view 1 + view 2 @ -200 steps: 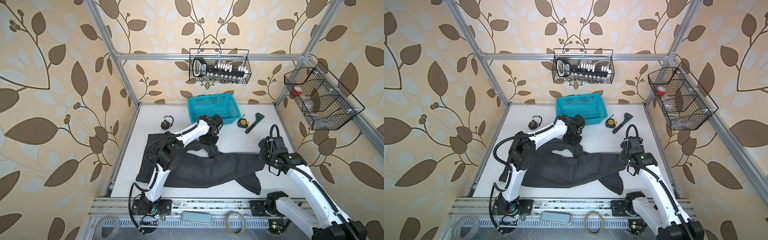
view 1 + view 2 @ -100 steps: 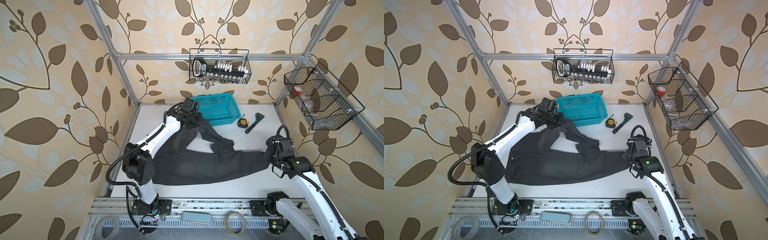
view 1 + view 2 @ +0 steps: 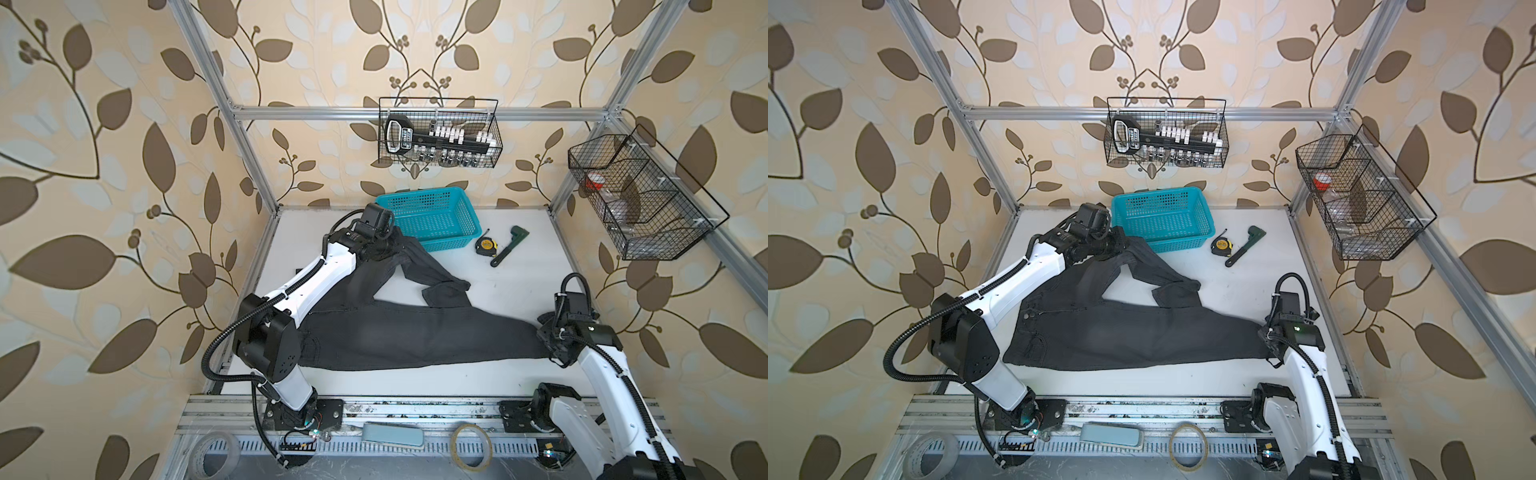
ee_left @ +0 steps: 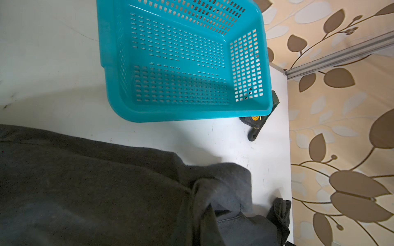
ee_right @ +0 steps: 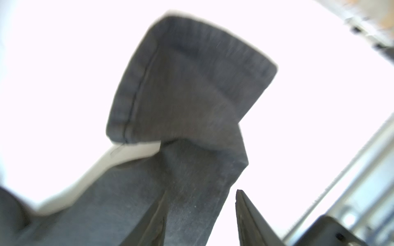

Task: Fold and stack the trousers

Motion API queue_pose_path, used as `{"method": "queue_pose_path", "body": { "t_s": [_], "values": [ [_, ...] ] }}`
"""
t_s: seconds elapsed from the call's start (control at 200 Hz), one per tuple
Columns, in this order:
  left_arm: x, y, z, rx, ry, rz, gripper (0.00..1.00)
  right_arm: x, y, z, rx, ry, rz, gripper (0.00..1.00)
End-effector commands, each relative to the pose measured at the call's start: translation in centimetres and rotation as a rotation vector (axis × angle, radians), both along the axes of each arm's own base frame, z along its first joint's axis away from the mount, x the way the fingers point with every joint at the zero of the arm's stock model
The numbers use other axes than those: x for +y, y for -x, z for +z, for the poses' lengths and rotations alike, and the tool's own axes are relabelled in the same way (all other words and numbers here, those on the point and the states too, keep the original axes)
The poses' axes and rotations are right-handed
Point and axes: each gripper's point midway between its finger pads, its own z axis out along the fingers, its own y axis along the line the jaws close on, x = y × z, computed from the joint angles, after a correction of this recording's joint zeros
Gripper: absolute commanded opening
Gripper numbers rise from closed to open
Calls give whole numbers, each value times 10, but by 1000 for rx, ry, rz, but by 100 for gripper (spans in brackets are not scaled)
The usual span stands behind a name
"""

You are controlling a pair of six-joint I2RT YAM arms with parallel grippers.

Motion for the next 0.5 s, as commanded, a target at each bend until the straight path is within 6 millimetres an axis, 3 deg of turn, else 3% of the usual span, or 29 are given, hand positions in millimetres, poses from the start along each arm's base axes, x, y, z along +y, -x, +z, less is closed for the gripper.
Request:
{"method": "queue_pose_path", "body": {
  "t_s": [0.0, 0.115, 0.23, 0.37, 0.495],
  "values": [
    [9, -3, 50, -140, 53, 49, 0, -18, -8, 45, -54, 76, -31, 56],
    [9, -3, 54, -153, 66, 53, 0, -13, -41, 63, -145, 40, 23, 56],
    [10, -4, 59, -164, 81, 60, 0, -4, -75, 36, -168, -13, 123, 55],
    [12, -5, 64, -174, 67, 51, 0, -4, -79, -9, -40, -33, 172, 56],
    [10, -1, 54, -141, 58, 27, 0, -1, -76, -25, 13, -53, 202, 56]
  ]
}}
